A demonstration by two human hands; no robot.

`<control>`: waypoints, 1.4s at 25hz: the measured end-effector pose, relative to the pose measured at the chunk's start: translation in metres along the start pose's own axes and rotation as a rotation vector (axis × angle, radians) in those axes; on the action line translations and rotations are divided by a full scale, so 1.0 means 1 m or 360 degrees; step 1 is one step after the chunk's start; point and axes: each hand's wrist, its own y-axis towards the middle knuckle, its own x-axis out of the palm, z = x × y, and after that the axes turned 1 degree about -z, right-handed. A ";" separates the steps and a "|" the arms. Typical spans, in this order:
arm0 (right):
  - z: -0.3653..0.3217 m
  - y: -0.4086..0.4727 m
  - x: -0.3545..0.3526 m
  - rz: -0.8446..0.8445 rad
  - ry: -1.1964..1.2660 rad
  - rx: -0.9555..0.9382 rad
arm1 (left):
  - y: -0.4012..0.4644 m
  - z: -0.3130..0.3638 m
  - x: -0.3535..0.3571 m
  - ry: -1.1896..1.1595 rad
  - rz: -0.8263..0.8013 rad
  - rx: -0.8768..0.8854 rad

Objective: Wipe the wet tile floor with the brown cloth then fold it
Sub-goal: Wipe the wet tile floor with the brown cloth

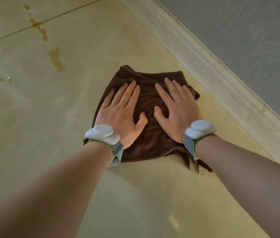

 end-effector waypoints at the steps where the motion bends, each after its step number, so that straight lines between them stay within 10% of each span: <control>1: 0.000 -0.001 0.000 0.0006 0.0000 -0.0004 | 0.000 0.000 0.000 -0.0001 -0.0001 0.0001; 19: -0.112 -0.191 -0.031 -0.0295 -0.0060 -0.0215 | -0.235 -0.002 -0.025 -0.0047 -0.0186 -0.0093; 35: -0.221 0.066 0.032 -0.0072 0.0051 -0.0608 | -0.118 -0.176 -0.041 -0.0039 0.0172 -0.0682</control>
